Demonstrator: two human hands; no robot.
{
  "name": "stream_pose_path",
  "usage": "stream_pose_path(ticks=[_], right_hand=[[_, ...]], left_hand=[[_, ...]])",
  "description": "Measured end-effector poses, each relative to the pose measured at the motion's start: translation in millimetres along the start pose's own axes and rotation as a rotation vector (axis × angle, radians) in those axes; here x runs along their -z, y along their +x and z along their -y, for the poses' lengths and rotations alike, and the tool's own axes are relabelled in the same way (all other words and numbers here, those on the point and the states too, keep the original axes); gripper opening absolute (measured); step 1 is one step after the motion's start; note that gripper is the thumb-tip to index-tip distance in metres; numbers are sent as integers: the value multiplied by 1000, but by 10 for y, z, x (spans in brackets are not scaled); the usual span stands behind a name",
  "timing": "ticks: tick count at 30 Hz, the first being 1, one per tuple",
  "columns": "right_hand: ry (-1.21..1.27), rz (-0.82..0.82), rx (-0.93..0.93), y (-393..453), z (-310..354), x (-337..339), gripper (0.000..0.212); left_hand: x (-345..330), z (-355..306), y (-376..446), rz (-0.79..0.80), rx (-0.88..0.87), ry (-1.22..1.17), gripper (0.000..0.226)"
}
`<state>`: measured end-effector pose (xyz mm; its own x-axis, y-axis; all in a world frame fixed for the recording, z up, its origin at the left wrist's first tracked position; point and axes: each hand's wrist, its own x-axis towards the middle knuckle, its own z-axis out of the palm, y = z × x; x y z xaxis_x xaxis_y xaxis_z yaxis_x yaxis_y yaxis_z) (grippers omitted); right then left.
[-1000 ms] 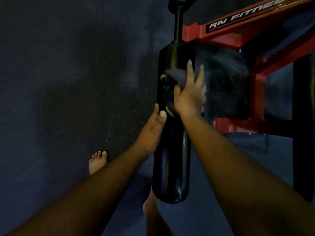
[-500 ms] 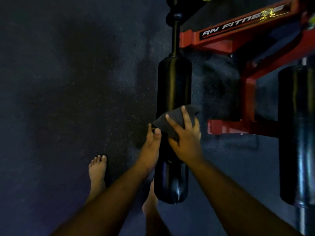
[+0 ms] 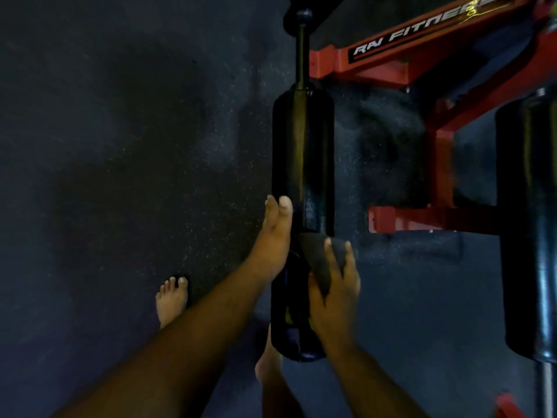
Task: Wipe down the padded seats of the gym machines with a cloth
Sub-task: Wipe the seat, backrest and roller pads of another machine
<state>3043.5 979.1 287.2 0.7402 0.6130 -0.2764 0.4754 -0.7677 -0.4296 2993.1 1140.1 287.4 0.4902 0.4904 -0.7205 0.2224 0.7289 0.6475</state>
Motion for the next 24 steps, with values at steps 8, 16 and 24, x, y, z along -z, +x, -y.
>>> stream_pose_path(ticks=[8, 16, 24], right_hand=[[134, -91, 109, 2263, 729, -24, 70], [-157, 116, 138, 1015, 413, 135, 78], [-315, 426, -65, -470, 26, 256, 91]], left_hand=[[-208, 117, 55, 12, -132, -3, 106], [-27, 56, 6, 129, -195, -26, 107], [87, 568, -793, 116, 127, 361, 93]])
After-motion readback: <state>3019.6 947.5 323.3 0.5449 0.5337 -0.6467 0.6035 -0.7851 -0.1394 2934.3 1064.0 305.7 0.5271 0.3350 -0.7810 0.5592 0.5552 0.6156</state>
